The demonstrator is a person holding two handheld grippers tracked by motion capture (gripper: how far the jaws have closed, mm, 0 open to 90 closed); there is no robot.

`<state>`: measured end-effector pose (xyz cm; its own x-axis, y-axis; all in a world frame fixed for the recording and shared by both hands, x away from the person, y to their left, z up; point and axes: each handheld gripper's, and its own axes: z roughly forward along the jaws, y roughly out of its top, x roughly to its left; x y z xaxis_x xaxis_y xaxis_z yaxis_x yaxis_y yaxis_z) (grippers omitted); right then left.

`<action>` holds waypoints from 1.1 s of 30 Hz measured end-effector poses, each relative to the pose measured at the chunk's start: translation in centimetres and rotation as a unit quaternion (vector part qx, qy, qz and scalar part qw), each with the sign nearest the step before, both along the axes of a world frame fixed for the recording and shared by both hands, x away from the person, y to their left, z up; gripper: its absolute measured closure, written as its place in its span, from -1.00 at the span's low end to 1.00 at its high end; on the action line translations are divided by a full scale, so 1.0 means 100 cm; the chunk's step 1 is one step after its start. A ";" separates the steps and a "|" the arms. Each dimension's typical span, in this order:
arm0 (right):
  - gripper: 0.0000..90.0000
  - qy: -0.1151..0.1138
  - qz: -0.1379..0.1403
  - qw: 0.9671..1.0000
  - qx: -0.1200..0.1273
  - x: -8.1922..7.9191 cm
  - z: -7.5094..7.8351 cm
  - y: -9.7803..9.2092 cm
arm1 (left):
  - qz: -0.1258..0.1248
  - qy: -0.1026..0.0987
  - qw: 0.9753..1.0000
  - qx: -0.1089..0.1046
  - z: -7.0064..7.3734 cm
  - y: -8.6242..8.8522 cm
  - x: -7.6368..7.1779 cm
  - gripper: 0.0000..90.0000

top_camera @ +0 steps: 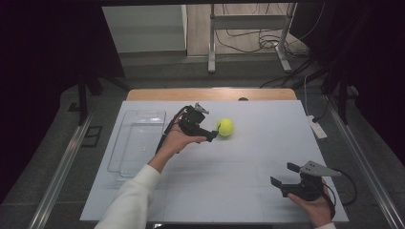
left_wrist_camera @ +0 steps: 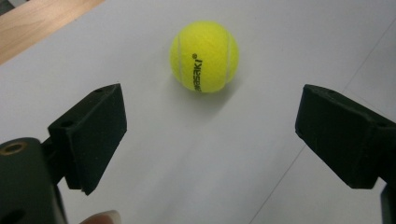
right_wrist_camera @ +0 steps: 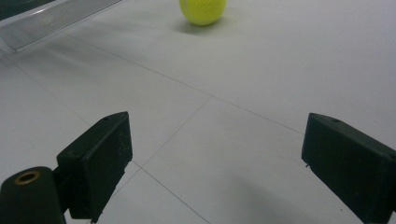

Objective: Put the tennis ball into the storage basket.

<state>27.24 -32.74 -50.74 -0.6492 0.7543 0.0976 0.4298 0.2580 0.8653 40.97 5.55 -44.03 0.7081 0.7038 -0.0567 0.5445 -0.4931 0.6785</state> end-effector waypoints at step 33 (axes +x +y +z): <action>-0.80 -0.002 0.000 1.000 0.000 0.000 0.000 -0.001 | 0.008 -0.002 1.000 -0.003 0.002 -0.022 0.029 -0.77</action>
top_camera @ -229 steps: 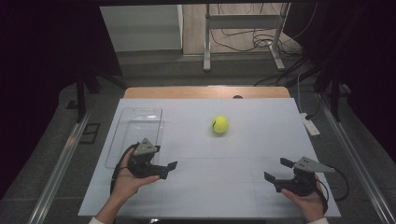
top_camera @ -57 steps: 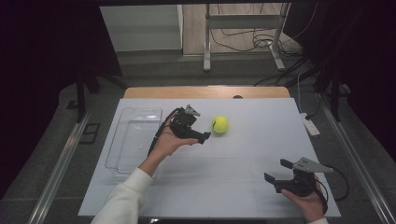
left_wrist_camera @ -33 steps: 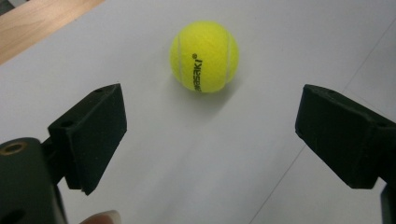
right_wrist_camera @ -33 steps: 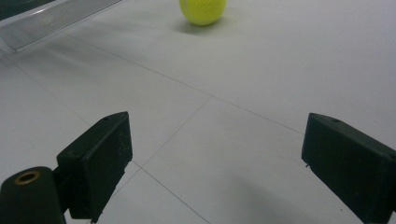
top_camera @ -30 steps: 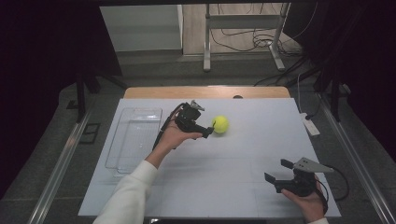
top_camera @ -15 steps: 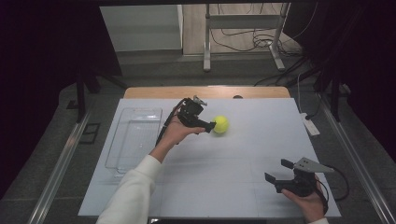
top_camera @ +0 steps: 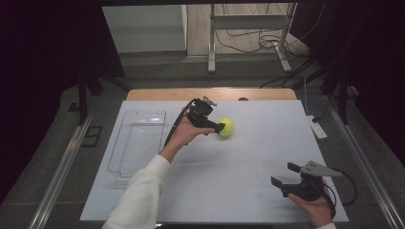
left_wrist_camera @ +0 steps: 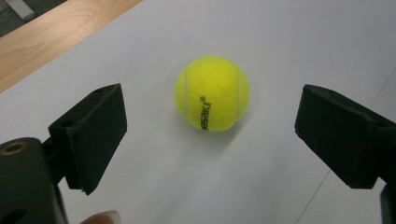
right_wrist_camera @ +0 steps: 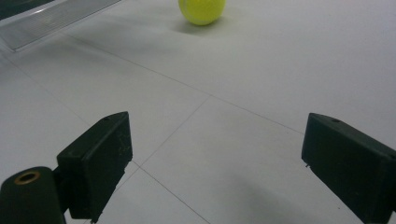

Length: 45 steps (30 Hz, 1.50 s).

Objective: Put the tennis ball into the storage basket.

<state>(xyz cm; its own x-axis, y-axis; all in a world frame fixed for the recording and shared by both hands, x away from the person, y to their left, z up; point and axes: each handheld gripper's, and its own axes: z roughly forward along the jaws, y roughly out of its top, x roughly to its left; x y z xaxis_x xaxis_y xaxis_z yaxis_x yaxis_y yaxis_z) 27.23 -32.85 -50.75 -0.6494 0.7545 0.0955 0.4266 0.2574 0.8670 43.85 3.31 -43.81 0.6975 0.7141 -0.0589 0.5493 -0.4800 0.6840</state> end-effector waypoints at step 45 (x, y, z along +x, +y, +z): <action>-0.80 0.004 0.000 1.000 0.003 0.001 -0.002 -0.002 | -0.008 0.025 1.000 0.007 -0.009 -0.034 0.026 -0.79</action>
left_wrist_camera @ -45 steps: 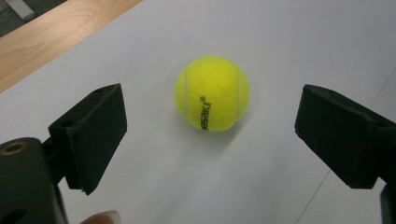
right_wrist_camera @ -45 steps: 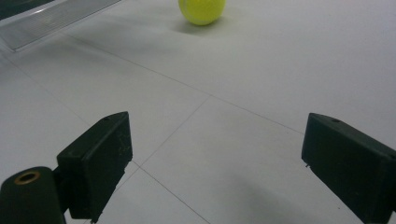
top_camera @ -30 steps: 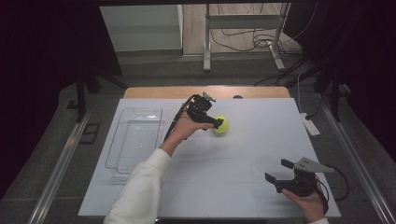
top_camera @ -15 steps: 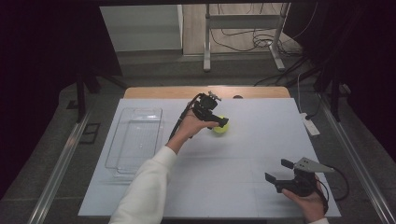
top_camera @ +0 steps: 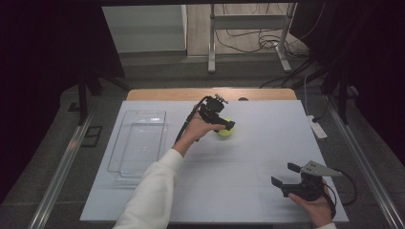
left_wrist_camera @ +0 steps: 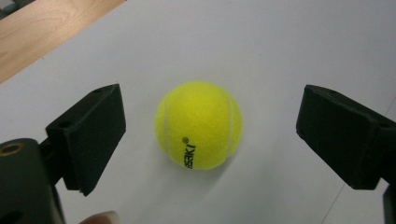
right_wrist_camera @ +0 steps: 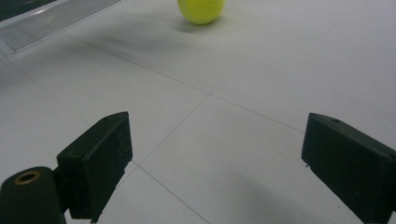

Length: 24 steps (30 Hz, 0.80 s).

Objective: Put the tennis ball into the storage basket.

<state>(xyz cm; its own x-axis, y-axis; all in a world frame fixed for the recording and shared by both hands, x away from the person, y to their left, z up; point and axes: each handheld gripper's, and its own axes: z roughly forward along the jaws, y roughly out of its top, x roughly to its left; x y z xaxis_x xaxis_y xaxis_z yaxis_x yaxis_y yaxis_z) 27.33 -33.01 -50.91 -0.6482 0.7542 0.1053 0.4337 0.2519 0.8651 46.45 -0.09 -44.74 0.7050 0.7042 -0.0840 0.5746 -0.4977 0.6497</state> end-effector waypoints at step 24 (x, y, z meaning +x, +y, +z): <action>-0.80 0.002 -0.002 1.000 -0.004 0.000 -0.001 -0.001 | -0.002 0.036 0.999 -0.001 -0.026 -0.006 0.014 -0.84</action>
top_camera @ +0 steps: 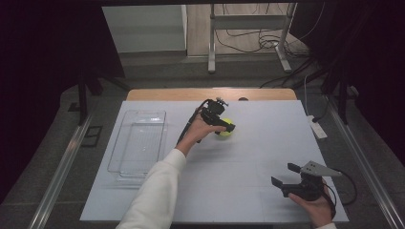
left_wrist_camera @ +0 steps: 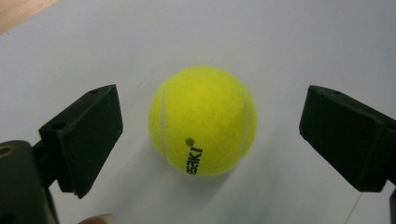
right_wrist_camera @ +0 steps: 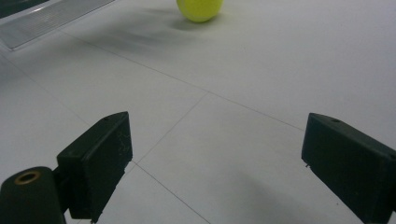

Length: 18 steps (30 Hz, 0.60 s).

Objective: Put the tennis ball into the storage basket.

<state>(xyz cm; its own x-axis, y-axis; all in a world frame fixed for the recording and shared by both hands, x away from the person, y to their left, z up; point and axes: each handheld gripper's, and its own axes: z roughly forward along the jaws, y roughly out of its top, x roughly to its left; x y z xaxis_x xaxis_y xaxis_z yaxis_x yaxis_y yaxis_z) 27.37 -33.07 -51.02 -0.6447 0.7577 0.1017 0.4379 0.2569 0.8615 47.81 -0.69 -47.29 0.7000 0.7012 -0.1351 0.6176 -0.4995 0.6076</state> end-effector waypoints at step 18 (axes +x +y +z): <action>-0.80 0.001 -0.001 1.000 0.001 0.001 -0.001 -0.001 | 0.001 0.020 1.000 0.008 -0.017 -0.007 0.006 -0.74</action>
<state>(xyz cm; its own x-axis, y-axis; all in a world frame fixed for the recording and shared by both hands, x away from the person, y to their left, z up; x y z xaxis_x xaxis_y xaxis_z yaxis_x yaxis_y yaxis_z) 27.45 -33.21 -51.11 -0.6428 0.7588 0.1045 0.4410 0.2550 0.8605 48.40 -1.42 -49.02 0.6922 0.7054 -0.1525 0.6429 -0.5065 0.5746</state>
